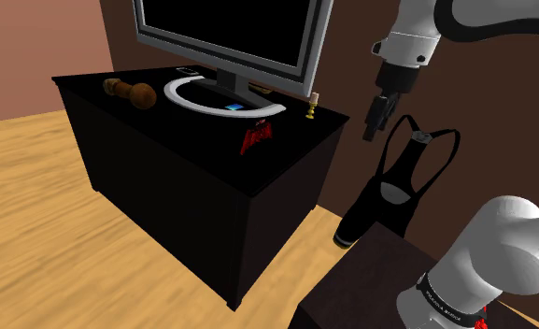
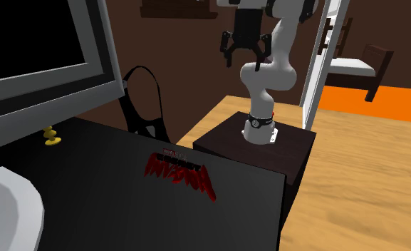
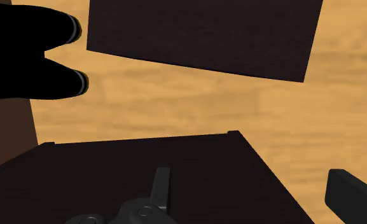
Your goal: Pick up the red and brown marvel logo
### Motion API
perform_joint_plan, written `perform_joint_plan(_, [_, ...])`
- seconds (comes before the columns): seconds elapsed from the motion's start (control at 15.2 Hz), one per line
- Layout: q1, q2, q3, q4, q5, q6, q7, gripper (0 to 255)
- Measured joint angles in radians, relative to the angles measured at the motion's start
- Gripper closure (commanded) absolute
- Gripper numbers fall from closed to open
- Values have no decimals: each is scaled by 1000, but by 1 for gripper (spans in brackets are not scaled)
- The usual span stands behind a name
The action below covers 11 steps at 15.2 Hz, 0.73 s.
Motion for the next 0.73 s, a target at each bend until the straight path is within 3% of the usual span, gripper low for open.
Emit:
perform_joint_plan(0.2, [-11, 31, 26, 12, 19, 19, 64, 0])
perform_joint_plan(0.73, [-90, 296, 187, 153, 95, 154, 499, 0])
